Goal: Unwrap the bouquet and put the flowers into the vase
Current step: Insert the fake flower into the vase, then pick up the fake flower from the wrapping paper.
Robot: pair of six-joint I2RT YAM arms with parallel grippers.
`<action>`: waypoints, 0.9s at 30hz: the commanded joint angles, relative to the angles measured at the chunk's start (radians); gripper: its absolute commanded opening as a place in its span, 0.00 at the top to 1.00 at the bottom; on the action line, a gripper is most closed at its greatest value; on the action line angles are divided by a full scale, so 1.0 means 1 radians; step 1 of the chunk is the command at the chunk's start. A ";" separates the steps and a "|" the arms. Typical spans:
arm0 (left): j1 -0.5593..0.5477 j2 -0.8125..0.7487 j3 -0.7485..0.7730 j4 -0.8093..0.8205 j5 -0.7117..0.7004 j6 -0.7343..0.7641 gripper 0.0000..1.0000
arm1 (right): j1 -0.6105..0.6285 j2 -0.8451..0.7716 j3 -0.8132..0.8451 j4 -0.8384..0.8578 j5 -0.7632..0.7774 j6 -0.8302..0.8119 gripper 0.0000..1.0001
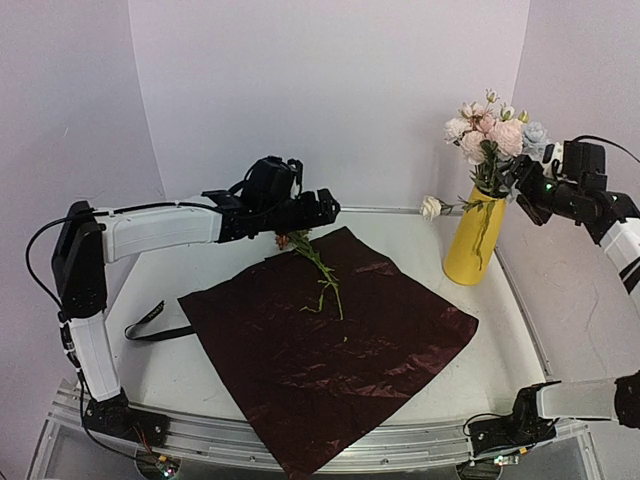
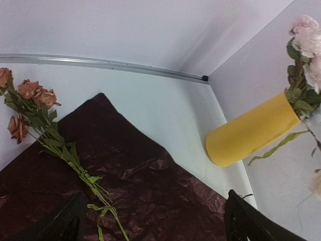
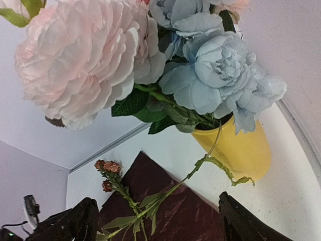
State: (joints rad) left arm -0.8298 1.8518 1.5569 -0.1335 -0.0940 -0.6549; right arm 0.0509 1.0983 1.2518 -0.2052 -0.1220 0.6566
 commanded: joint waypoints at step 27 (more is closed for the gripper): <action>0.054 0.607 0.614 -0.389 -0.276 -0.095 0.13 | -0.002 -0.065 0.057 -0.004 -0.028 0.048 0.12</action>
State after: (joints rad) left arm -0.7840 2.3851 2.0173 -0.4268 -0.3162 -0.7911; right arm 0.0509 0.9991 1.2565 -0.2268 -0.1675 0.7419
